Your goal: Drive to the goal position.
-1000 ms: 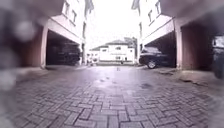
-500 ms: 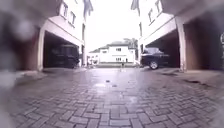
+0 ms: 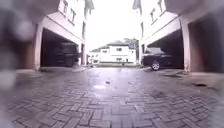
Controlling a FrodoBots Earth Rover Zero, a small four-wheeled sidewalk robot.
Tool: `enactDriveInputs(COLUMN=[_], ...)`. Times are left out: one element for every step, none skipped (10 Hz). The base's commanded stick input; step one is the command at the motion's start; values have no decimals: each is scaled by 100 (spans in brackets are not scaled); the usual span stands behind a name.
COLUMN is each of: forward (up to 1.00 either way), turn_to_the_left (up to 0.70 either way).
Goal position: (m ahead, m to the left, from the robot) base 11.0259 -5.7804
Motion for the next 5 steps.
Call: enactDriveInputs(forward=[70,70,70,70,70], turn_to_the_left=[0,0,0,0,0])
